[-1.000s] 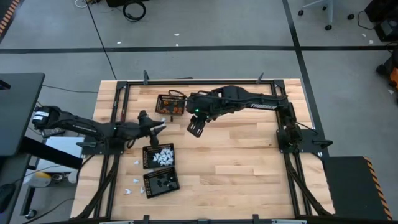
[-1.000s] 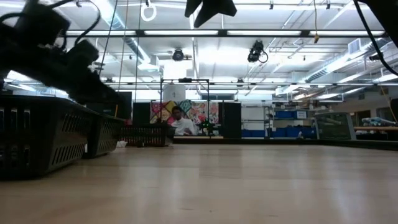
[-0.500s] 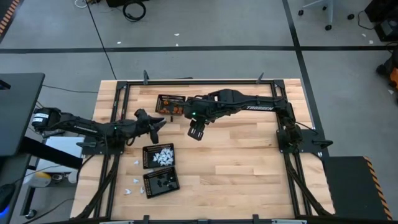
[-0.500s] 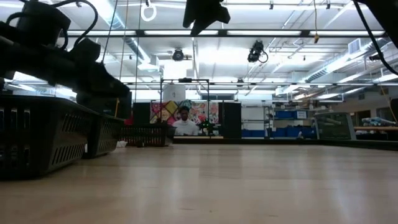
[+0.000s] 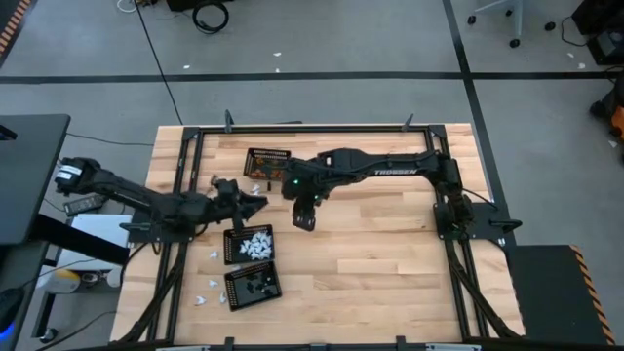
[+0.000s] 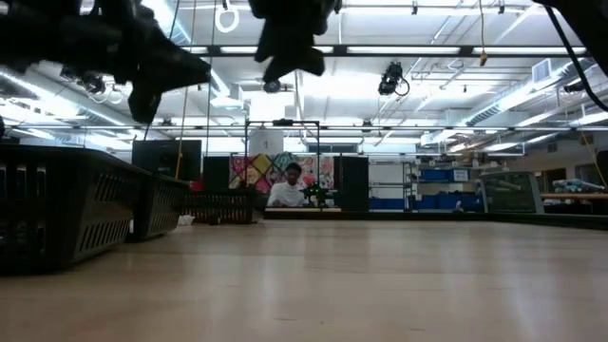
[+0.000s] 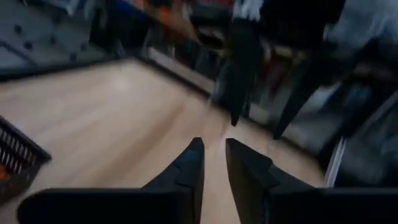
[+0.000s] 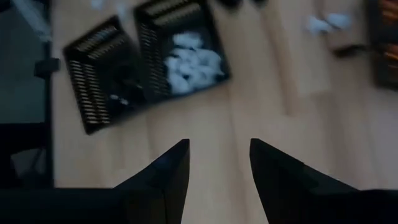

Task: Sort Halloween decoration
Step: Put the white toy into the middle black bin

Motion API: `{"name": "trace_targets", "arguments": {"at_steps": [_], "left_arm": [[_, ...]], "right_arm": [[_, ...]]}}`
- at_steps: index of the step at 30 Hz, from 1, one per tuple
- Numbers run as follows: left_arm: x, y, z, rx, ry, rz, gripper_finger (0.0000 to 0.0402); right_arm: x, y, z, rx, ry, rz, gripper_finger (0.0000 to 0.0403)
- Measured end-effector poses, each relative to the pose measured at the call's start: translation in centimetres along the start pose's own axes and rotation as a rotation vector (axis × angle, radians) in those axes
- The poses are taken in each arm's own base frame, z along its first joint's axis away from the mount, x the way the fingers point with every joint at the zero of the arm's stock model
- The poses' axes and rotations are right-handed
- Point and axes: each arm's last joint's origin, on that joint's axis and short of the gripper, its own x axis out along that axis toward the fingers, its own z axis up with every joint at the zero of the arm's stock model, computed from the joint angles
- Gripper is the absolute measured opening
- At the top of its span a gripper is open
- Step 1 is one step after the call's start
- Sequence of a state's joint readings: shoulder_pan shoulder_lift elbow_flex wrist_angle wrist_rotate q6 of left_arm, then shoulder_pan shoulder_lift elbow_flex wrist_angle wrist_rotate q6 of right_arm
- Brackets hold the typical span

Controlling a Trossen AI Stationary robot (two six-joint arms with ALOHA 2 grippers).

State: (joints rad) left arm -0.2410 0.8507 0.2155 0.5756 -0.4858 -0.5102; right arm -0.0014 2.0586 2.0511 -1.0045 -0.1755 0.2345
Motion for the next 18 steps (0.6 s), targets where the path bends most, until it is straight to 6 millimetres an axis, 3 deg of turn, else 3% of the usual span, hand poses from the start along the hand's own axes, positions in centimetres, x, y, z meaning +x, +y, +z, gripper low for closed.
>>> {"name": "trace_targets", "arguments": {"at_steps": [5,10,15,18], "left_arm": [[0.0,-3.3,2.2,0.135,0.268,0.103,0.0052],[-1.7,-4.9,3.3,0.160,0.373,0.164,0.0048],[-3.3,-5.9,2.1,0.090,0.456,0.115,0.0048],[-4.5,-6.3,1.3,0.058,0.517,0.100,0.0047]], "right_arm": [[3.0,0.3,-0.5,-0.067,-0.075,0.030,0.0171],[6.1,-0.4,-1.8,0.096,-0.116,0.052,0.0171],[8.9,0.6,-3.8,0.248,-0.161,0.026,0.0171],[9.3,1.7,-4.2,0.263,-0.167,0.026,0.0167]]}}
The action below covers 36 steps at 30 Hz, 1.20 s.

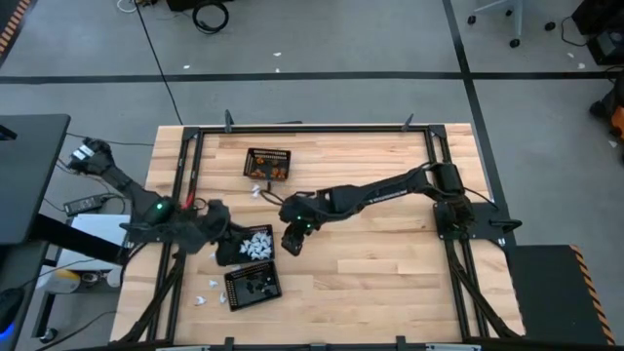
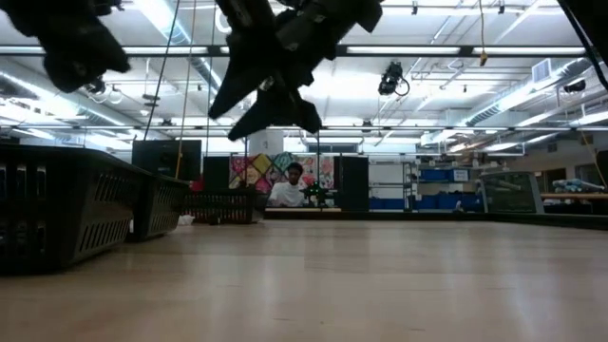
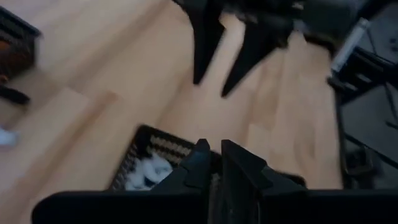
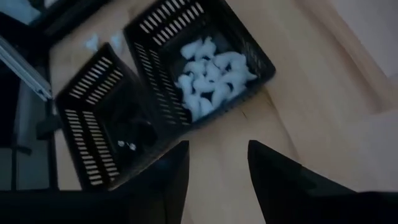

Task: Sort Halloween decoration
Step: Put the white toy into the middle black bin

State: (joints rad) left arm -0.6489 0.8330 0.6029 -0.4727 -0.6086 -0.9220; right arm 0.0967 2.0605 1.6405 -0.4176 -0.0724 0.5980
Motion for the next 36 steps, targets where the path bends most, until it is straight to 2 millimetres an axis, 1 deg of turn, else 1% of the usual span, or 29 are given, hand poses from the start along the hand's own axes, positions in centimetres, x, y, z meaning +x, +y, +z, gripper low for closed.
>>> {"name": "trace_targets", "arguments": {"at_steps": [2,5,6,8,10,11,13,15,17,19,21,24,28,32,34,36], "left_arm": [[-0.4,-0.3,-0.5,0.002,0.021,-0.027,0.0047],[-0.6,-0.4,-1.1,0.034,0.052,-0.030,0.0047],[-0.6,-0.4,-1.2,0.040,0.059,-0.026,0.0047],[-0.7,-0.3,-1.3,0.033,0.069,-0.022,0.0047],[-0.7,-0.3,-1.4,0.020,0.086,-0.024,0.0047],[-0.7,-0.3,-1.4,0.014,0.098,-0.035,0.0047],[-0.7,-0.5,-1.5,0.023,0.134,-0.054,0.0047],[-0.7,-1.0,-1.5,0.048,0.156,-0.064,0.0047],[-0.8,-1.2,-1.5,0.080,0.185,-0.042,0.0047],[-0.7,-1.5,-1.3,0.062,0.208,-0.001,0.0047],[-0.5,-1.0,-1.0,0.031,0.234,0.077,0.0047],[0.2,-0.4,-0.2,-0.027,0.239,0.166,0.0048],[1.9,1.1,1.1,-0.139,0.216,0.295,0.0051],[3.7,3.3,2.6,-0.197,0.245,0.397,0.0077],[4.6,4.2,3.5,-0.202,0.240,0.426,0.0100],[5.2,5.3,4.1,-0.186,0.242,0.468,0.0125]], "right_arm": [[-0.1,0.9,-0.2,-0.018,-0.019,0.014,0.0165],[0.5,2.0,-0.6,-0.043,-0.058,0.030,0.0162],[0.8,2.0,-0.9,-0.036,-0.048,0.022,0.0162],[2.0,1.8,-1.2,-0.003,-0.040,0.016,0.0162],[2.9,1.0,-2.0,0.044,0.030,-0.019,0.0162],[3.3,0.9,-2.0,0.062,0.033,0.000,0.0162],[3.3,1.1,-2.2,0.070,0.043,0.005,0.0162],[3.0,2.0,-2.2,0.056,0.029,0.018,0.0162],[2.8,2.4,-2.4,0.045,0.050,-0.004,0.0162],[2.6,2.4,-2.4,0.049,0.060,-0.024,0.0162],[2.2,1.8,-1.9,0.062,0.066,-0.075,0.0162],[1.0,1.0,-1.1,0.077,0.072,-0.156,0.0162],[-1.5,0.4,-0.3,0.050,0.080,-0.206,0.0162],[-5.4,-0.5,0.3,0.011,0.098,-0.319,0.0162],[-8.0,-1.0,0.5,-0.012,0.090,-0.402,0.0162],[-10.6,-1.1,1.0,-0.038,0.051,-0.441,0.0162]]}}
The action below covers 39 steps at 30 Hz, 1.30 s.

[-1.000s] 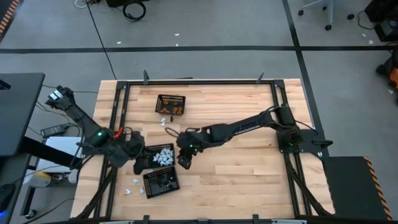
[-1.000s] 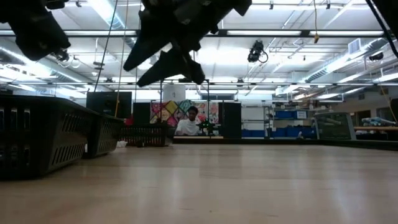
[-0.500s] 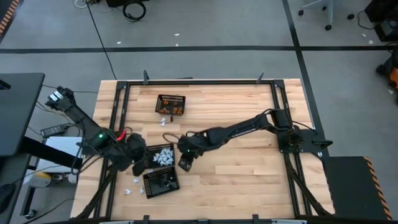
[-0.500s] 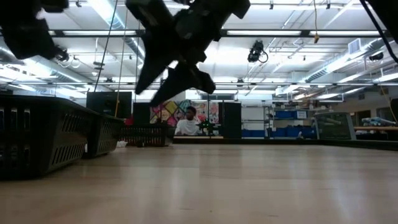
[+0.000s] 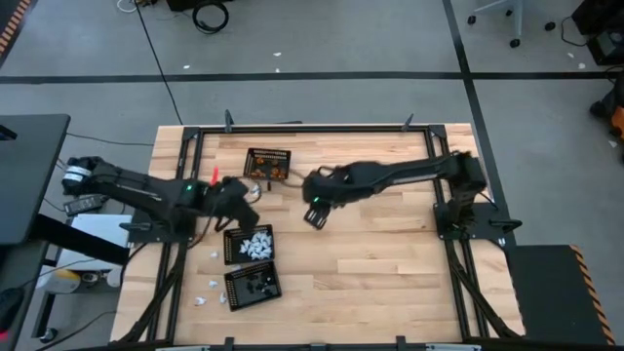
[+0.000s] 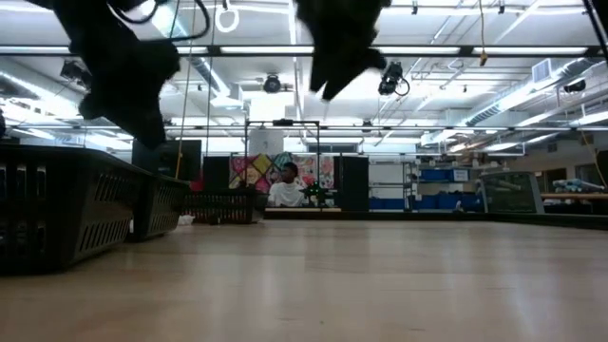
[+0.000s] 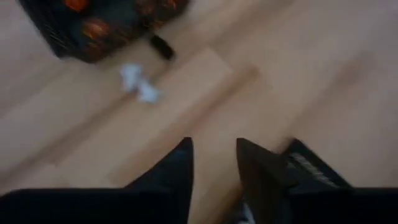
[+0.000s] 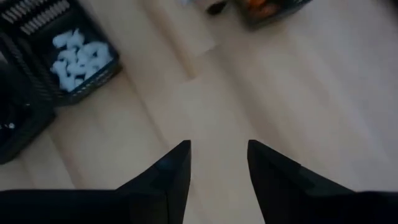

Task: Sort Halloween decoration
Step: Put the white toy into the middle black bin

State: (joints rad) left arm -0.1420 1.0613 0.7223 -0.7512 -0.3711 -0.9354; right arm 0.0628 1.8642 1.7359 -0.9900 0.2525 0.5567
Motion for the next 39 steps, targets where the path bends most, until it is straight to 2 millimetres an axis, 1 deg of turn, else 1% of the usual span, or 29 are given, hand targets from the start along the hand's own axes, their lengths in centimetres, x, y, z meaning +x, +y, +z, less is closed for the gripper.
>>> {"name": "trace_targets", "arguments": {"at_steps": [2,5,6,9,11,15,22,24,26,28,33,39], "left_arm": [[1.0,0.3,1.0,0.007,-0.013,0.032,0.0151],[2.8,0.8,2.1,0.008,0.015,0.058,0.0183],[3.4,0.8,2.6,-0.012,0.021,0.040,0.0191],[5.3,1.3,3.2,-0.066,0.087,0.060,0.0208],[6.5,1.6,3.5,-0.107,0.109,0.078,0.0215],[8.2,2.1,3.6,-0.182,0.160,0.120,0.0220],[10.4,2.6,4.0,-0.232,0.181,0.149,0.0220],[10.7,2.9,3.9,-0.232,0.201,0.164,0.0220],[11.1,3.0,3.7,-0.229,0.217,0.177,0.0220],[11.2,3.0,3.6,-0.225,0.231,0.189,0.0220],[11.3,3.1,3.7,-0.218,0.200,0.212,0.0220],[11.2,3.2,3.8,-0.194,0.171,0.243,0.0220]], "right_arm": [[-2.1,-1.3,0.3,-0.016,-0.035,-0.024,0.0162],[-4.4,-3.2,1.0,-0.002,-0.097,-0.022,0.0162],[-4.9,-3.8,1.1,0.002,-0.113,-0.022,0.0162],[-5.8,-5.3,1.5,0.013,-0.151,-0.025,0.0162],[-5.8,-5.8,1.6,-0.003,-0.150,-0.030,0.0162],[-5.5,-6.5,2.1,-0.040,-0.148,-0.004,0.0162],[-3.9,-6.5,3.3,-0.090,-0.169,0.077,0.0162],[-3.4,-6.4,3.9,-0.097,-0.193,0.109,0.0162],[-2.9,-6.6,3.8,-0.108,-0.167,0.123,0.0162],[-2.6,-6.5,4.2,-0.108,-0.182,0.145,0.0162],[-2.0,-6.5,4.3,-0.118,-0.171,0.169,0.0162],[-1.9,-6.5,4.4,-0.117,-0.172,0.175,0.0162]]}}
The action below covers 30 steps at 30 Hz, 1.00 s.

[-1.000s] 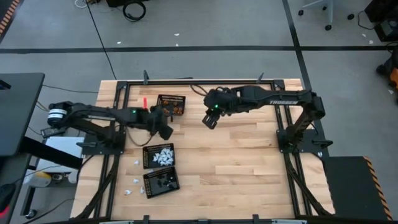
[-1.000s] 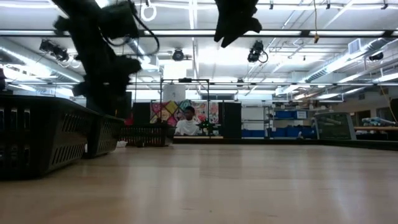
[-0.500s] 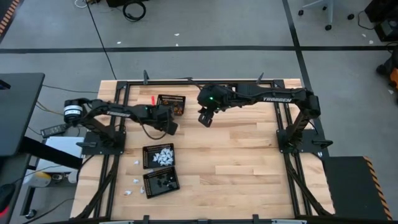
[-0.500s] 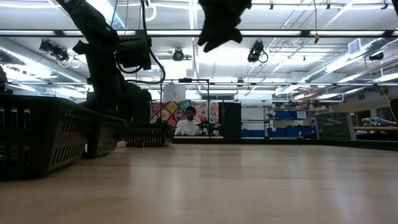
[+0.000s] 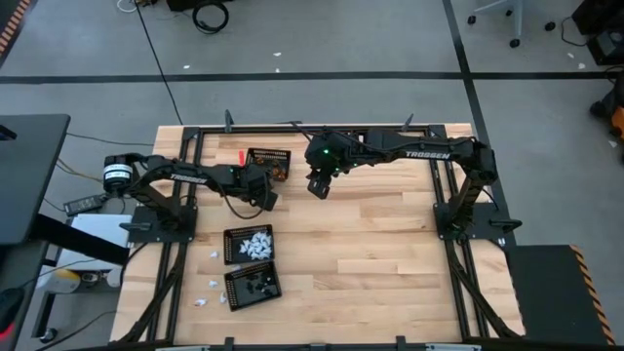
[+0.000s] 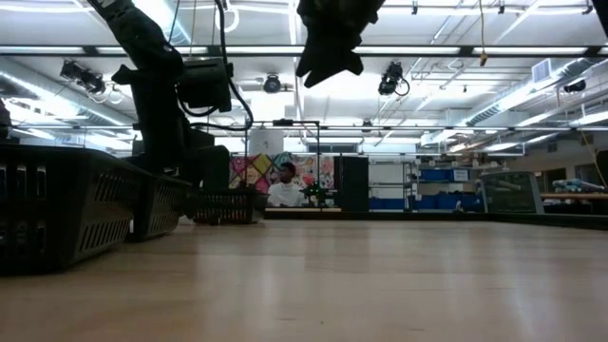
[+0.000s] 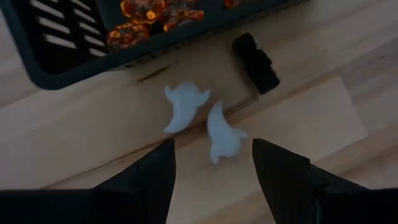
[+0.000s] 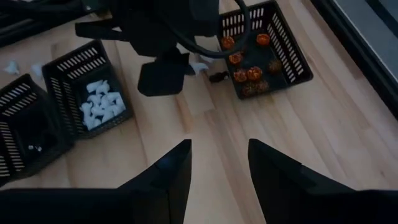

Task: Sort Halloween decoration
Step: Put the white toy into the middle black bin

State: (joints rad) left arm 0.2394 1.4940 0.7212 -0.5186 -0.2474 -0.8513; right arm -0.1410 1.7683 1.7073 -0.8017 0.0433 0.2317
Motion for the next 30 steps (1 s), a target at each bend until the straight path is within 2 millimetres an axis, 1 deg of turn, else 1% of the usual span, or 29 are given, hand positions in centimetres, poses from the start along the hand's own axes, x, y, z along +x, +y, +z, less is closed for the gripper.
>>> {"name": "trace_targets", "arguments": {"at_steps": [4,10,13,23,30], "left_arm": [[0.1,0.0,0.1,0.014,-0.027,0.012,0.0219],[1.6,-0.2,0.3,0.040,-0.017,0.036,0.0197],[2.0,-0.4,0.4,0.051,-0.015,0.035,0.0184],[1.7,-0.7,0.0,0.084,-0.013,0.021,0.0124],[1.7,-0.6,0.0,0.084,-0.011,0.019,0.0093]], "right_arm": [[0.0,0.0,0.1,-0.006,-0.005,0.012,0.0162],[0.0,0.0,0.1,-0.021,-0.011,0.022,0.0162],[0.0,0.0,0.2,-0.020,-0.011,0.031,0.0162],[0.0,0.2,0.1,-0.025,-0.007,0.042,0.0162],[0.0,0.2,0.1,-0.026,-0.006,0.042,0.0162]]}}
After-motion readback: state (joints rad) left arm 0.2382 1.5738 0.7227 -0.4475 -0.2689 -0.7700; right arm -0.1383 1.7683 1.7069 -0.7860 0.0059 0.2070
